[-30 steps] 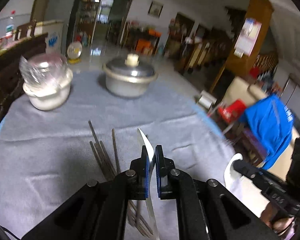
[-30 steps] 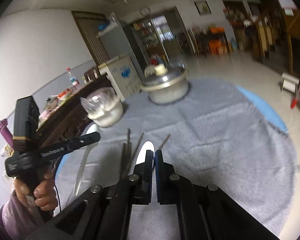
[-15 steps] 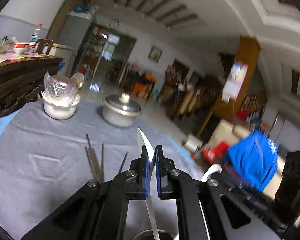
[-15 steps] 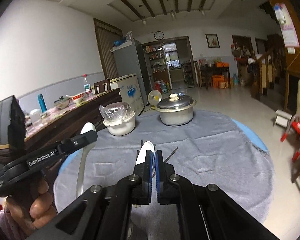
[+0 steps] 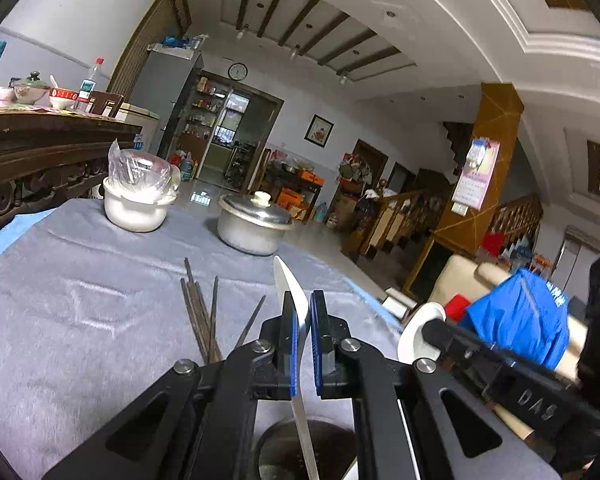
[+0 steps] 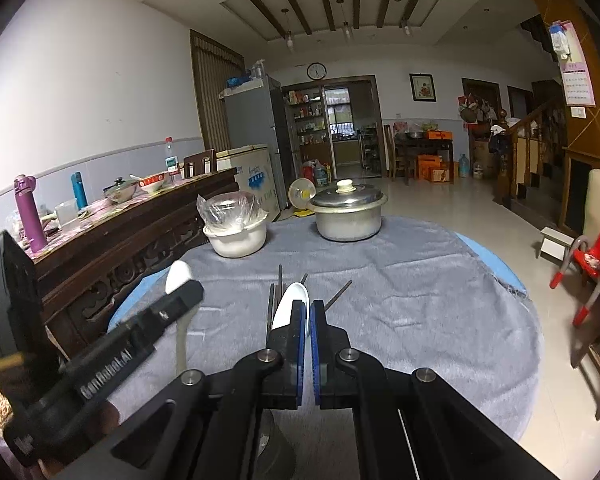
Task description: Organize utensils
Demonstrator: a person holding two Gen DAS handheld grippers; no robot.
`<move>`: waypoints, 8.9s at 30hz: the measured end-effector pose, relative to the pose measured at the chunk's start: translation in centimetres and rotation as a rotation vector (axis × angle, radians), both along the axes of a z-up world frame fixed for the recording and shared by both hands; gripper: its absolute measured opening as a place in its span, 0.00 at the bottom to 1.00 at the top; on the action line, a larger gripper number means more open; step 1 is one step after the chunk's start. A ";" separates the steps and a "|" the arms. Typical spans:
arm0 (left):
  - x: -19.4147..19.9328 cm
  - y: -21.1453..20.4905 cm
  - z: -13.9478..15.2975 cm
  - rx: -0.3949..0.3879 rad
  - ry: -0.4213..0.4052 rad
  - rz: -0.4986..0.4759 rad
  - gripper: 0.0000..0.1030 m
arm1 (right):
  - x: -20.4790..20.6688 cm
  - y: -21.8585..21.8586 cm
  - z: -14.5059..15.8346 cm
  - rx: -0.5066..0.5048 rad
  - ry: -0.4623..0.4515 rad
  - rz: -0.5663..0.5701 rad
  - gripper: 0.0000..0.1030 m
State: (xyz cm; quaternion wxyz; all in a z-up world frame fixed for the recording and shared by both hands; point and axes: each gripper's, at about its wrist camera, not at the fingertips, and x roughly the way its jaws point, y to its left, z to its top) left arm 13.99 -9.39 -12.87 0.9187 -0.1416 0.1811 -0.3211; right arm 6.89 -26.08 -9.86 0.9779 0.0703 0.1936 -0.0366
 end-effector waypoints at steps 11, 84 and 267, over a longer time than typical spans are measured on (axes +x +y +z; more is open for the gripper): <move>-2.0 -0.8 -1.7 0.105 -0.014 0.013 0.06 | -1.0 0.3 -0.7 -0.023 0.008 0.013 0.04; 10.6 5.2 -2.8 0.425 0.327 0.165 0.70 | 9.5 -9.6 -5.8 0.359 0.311 0.038 0.48; -3.7 2.5 10.0 0.279 0.123 0.142 0.06 | -2.2 0.6 6.2 0.152 0.074 0.112 0.06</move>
